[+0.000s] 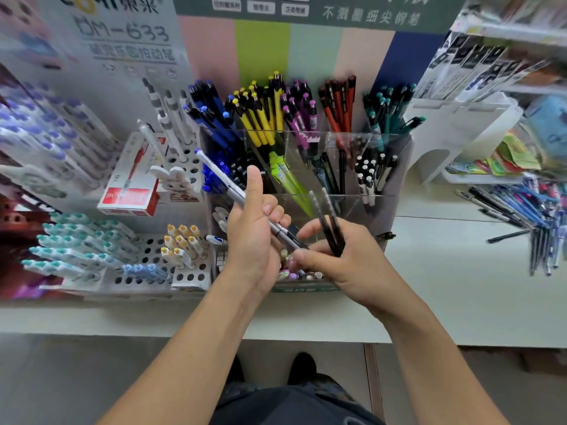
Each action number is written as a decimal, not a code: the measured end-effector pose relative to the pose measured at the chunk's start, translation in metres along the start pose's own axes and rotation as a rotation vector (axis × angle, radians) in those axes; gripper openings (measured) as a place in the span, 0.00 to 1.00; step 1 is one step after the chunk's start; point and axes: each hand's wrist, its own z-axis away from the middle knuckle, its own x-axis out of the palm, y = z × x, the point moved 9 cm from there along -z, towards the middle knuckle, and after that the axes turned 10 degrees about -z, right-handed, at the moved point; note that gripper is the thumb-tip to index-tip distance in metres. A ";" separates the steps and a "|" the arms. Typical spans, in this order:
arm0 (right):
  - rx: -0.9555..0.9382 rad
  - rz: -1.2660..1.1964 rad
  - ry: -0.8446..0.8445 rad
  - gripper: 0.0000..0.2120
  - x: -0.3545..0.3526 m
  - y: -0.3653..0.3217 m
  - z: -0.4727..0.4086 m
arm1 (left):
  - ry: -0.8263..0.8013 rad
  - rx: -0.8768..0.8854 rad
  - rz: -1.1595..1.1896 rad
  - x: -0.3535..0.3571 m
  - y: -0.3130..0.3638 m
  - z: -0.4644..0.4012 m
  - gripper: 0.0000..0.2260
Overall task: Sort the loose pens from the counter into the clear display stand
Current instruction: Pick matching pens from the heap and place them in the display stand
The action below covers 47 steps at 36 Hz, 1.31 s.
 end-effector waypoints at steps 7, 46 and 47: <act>0.051 -0.325 0.294 0.11 -0.070 0.018 0.004 | -0.042 -0.022 -0.284 -0.020 -0.012 -0.006 0.21; 0.167 -0.392 0.340 0.14 -0.001 0.032 -0.029 | -0.446 -0.218 -0.672 -0.017 -0.043 0.016 0.05; 0.148 -0.382 0.337 0.14 0.000 0.030 -0.029 | -0.448 -0.194 -0.679 -0.018 -0.040 0.017 0.06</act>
